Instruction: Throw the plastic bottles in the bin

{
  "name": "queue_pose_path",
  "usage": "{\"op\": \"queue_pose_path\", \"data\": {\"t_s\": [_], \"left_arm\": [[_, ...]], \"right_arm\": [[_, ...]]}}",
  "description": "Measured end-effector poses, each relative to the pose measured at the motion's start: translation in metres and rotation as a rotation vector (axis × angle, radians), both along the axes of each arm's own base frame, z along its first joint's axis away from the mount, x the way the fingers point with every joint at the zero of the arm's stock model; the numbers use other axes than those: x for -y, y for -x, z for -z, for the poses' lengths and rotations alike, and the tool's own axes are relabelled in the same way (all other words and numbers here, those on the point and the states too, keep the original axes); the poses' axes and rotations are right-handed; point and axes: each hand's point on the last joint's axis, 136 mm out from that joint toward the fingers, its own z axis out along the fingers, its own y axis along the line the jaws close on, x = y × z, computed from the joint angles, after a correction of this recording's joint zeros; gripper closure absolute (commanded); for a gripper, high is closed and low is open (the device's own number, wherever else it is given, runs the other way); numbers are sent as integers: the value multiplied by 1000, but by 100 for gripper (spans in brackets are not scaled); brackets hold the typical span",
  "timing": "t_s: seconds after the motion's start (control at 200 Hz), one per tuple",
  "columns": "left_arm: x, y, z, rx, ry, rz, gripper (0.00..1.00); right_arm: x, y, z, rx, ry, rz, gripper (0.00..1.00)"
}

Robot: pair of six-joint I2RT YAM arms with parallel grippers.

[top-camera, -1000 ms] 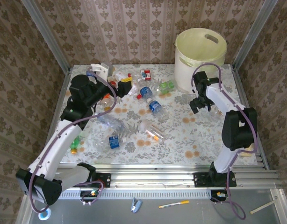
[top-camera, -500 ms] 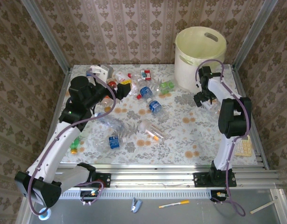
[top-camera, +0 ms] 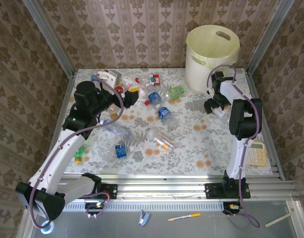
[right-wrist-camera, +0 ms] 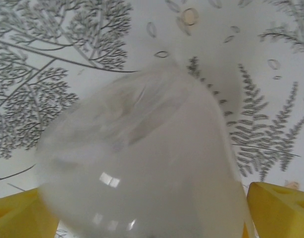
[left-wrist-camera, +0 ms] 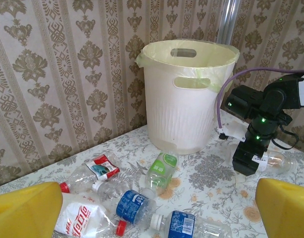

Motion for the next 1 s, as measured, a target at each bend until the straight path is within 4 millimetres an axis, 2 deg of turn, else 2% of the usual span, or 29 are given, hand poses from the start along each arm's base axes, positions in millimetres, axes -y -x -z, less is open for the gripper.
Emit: {"op": "queue_pose_path", "data": {"t_s": [0.165, 0.245, 0.525, 0.605, 0.815, 1.0], "left_arm": [[-1, 0, 0, 3, -3, -4, 0], [-1, -1, 0, 2, -3, -7, 0], [-1, -1, 0, 3, -3, -6, 0], [-1, 0, 0, 4, -3, -5, 0], [-1, 5, -2, 3, -2, 10, 0], [-2, 7, 1, -23, 2, 8, 0]], "right_arm": [[-15, 22, 23, -66, -61, 0, 13], [-20, 22, 19, -49, -77, -5, 19], [-56, 50, 23, -84, -149, -13, 44], [-67, 57, 21, -86, -163, -20, 46], [-91, 65, 7, -51, -189, -22, 58], [-120, 63, -27, 53, -248, -16, 67]]}}
